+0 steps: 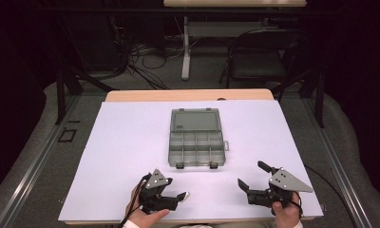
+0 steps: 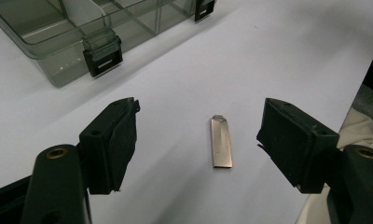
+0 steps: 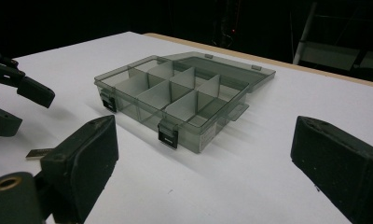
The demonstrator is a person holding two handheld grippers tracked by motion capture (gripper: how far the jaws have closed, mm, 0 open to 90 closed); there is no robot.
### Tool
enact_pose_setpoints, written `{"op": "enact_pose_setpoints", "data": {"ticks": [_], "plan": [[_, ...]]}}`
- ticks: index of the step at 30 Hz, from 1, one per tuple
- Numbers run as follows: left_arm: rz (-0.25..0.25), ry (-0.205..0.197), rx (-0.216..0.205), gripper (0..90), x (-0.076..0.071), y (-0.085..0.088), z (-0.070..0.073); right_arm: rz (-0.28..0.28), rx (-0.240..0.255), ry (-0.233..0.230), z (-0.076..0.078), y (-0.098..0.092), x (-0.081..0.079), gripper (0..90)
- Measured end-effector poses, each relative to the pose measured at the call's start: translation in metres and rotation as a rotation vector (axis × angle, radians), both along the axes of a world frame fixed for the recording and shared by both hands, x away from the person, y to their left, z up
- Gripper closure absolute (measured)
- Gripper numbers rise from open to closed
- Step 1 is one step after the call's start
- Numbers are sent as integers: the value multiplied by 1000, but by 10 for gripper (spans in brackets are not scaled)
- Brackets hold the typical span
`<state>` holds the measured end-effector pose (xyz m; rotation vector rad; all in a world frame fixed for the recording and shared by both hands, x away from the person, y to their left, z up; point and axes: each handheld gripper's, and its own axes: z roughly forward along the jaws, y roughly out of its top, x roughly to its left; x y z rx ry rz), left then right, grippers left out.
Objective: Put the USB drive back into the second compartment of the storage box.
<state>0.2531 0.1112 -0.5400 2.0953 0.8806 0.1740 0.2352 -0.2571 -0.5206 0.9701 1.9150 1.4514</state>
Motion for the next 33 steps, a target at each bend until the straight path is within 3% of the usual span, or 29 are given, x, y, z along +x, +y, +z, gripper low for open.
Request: {"op": "enact_pose_setpoints", "data": {"ticks": [17, 25, 29, 33], "plan": [[-3, 14, 55, 278, 3, -19, 1, 5, 1, -2, -1, 1, 0, 75], [7, 23, 66, 381, 2, -26, -5, 4, 1, -2, -1, 0, 0, 77], [15, 9, 103, 398, -3, -30, -11, 5, 1, -1, -1, 0, 0, 78], [41, 11, 90, 452, -4, -28, -12, 5, -1, -1, -1, 0, 0, 78]]}}
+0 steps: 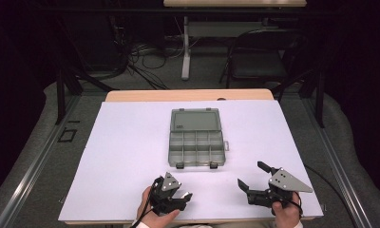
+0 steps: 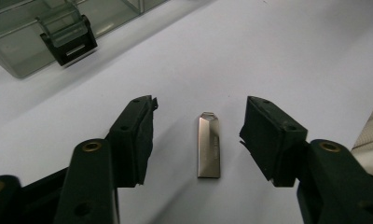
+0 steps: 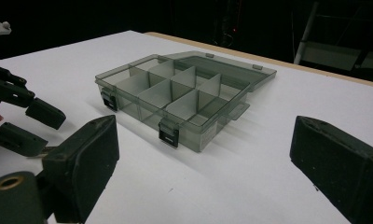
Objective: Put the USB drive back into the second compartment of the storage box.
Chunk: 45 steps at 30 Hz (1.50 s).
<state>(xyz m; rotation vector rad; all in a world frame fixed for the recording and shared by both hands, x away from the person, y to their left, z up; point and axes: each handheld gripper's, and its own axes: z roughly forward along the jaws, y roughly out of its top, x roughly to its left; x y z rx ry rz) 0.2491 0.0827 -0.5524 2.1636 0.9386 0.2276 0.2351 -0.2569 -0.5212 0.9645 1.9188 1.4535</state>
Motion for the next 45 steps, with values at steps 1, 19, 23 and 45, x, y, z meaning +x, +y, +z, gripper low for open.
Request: {"op": "enact_pose_setpoints", "data": {"ticks": [1, 19, 23, 45], "plan": [[9, 1, -3, 462, -1, 0, 0, 0, 1, 1, 0, 0, 0, 79], [20, -10, 31, 480, -4, -4, 0, 4, -7, -3, 0, 0, 0, 96], [26, -8, 39, 481, -4, -5, -2, 3, -10, -2, 0, -1, 1, 96], [28, -51, 82, 684, -13, -13, -7, 0, -3, 3, 0, -2, 0, 97]]}}
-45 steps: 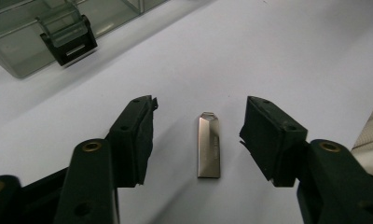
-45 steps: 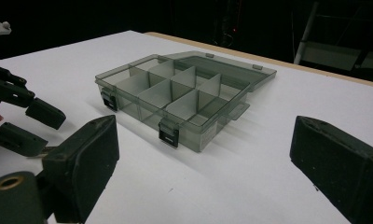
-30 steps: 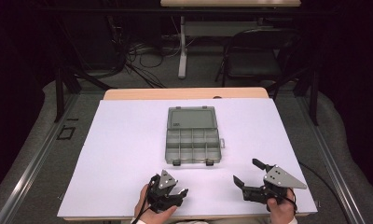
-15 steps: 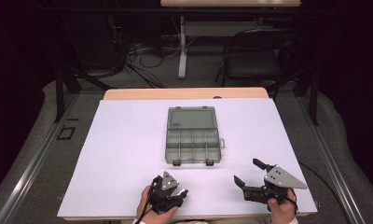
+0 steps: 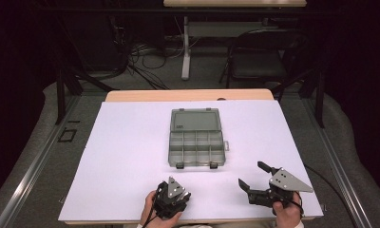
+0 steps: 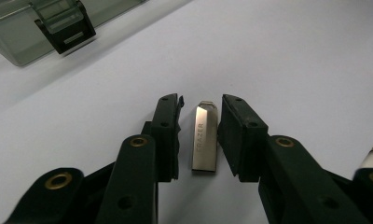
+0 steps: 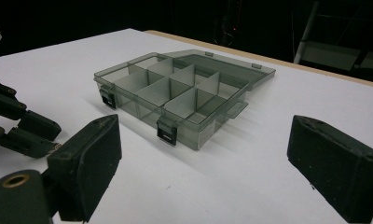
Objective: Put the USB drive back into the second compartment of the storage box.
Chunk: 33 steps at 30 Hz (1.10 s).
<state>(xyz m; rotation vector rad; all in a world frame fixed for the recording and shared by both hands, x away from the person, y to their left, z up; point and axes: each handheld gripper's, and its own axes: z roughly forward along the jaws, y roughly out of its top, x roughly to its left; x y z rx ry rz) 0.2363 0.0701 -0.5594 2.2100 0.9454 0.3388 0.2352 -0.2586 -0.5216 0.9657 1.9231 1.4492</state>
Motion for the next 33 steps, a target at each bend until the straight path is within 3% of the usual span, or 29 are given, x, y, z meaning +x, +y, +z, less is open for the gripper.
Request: {"op": "enact_pose_setpoints", "data": {"ticks": [33], "plan": [[-20, -16, 10, 790, -4, -4, -1, 5, -9, -2, 0, -1, 1, 106]]}}
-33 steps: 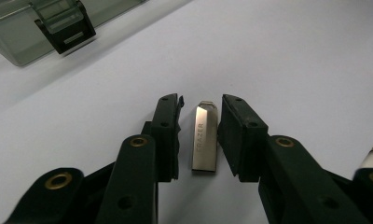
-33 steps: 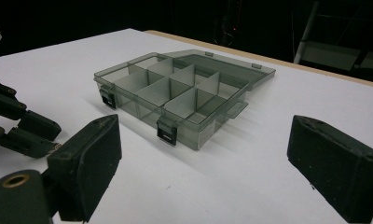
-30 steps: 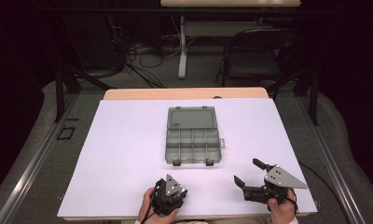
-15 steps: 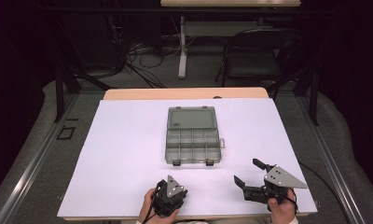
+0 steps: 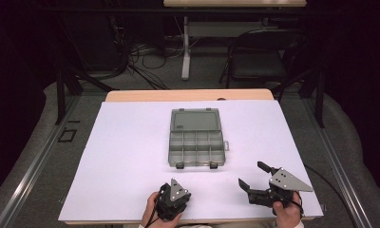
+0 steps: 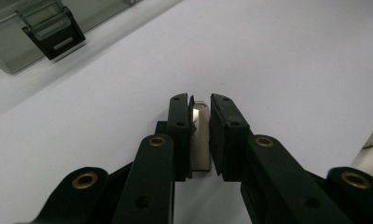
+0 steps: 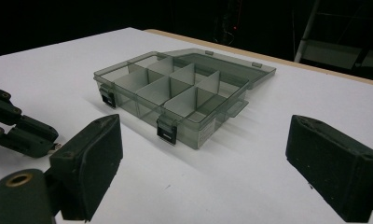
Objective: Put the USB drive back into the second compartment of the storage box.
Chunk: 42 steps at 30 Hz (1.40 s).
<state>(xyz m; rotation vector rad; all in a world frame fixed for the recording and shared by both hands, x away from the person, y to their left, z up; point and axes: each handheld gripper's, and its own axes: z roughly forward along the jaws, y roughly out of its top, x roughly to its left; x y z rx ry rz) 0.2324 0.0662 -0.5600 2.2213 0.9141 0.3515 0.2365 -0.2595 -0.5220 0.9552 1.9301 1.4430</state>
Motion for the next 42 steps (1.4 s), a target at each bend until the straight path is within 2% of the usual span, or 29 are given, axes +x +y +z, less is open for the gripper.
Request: {"op": "enact_pose_setpoints", "data": {"ticks": [17, 22, 28, 33, 42], "plan": [[10, 4, -7, 793, 1, 0, 0, -2, -2, 6, 0, 0, 0, 108], [10, 15, -12, 793, 1, 0, 0, -2, -4, 6, 0, 0, 0, 109], [11, 11, -3, 793, 4, 2, 1, -2, -3, 8, -1, 0, 1, 110], [17, 22, -15, 793, 5, 3, 3, -3, -2, 11, -1, 0, 1, 110], [19, 33, -32, 793, 8, 6, 11, -3, -2, 10, -1, 0, 1, 110]]}}
